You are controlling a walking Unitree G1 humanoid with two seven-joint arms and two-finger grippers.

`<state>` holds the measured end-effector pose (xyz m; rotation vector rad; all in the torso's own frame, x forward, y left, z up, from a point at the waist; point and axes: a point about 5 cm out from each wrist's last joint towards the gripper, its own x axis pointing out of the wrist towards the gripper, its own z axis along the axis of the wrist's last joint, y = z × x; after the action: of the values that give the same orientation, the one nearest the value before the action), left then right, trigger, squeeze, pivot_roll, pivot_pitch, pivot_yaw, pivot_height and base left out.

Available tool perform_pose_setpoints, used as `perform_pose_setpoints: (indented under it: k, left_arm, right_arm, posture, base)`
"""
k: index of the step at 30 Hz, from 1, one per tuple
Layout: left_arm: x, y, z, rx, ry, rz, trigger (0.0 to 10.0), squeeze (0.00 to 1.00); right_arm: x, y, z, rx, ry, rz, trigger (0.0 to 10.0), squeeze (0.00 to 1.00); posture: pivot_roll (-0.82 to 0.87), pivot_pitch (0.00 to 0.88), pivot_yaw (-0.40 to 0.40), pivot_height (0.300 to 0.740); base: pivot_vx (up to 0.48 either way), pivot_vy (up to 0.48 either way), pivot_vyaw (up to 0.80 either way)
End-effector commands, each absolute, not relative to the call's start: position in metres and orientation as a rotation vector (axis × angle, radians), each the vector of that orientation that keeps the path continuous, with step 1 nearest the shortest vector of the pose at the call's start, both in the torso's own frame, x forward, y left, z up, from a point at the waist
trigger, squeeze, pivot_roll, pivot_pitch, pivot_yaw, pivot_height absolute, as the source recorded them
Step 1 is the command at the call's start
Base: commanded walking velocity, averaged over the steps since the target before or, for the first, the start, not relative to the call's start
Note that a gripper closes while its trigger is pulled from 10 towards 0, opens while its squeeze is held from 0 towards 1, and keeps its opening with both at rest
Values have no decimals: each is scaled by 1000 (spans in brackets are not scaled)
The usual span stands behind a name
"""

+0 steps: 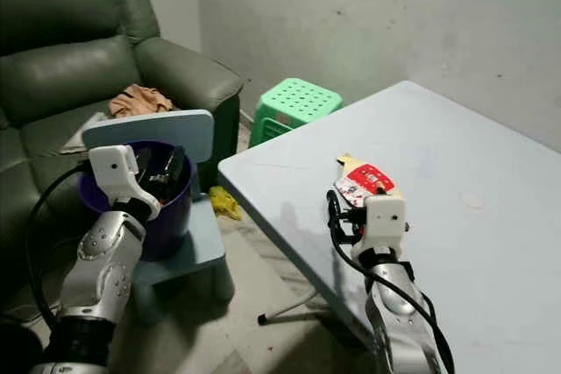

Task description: Picking trash to rubbish bin

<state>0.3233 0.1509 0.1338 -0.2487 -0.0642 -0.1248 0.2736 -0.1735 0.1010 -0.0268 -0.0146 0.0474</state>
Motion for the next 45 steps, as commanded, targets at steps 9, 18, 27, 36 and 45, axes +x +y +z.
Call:
perform_pose_setpoints:
  k: [9,18,27,36,45]
  left_arm:
    - [324,136,141,-215,-70,-219,10000,0]
    - [325,125,144,-193,-82,-278,10000,0]
    - [324,112,144,-159,-72,-364,10000,0]
    - [307,80,136,-77,-47,-567,10000,0]
    - [294,63,132,-49,-39,-663,10000,0]
  right_arm:
    - [274,-176,102,-19,-2,37,10000,0]
    - [275,-175,104,-14,-16,41,10000,0]
    - [276,-174,100,-9,20,29,10000,0]
    - [279,-166,98,52,51,111,10000,0]
    - [284,-164,104,2,28,175,10000,0]
  posture:
    - [-19,0,-80,740]
    - [-32,0,-65,740]
    - [-44,0,-48,740]
    - [-51,0,-38,740]
    - [-43,0,-46,740]
  base:
    - [0,0,0]
    - [0,0,0]
    - [0,0,-661]
    - [0,0,-148]
    - [0,0,0]
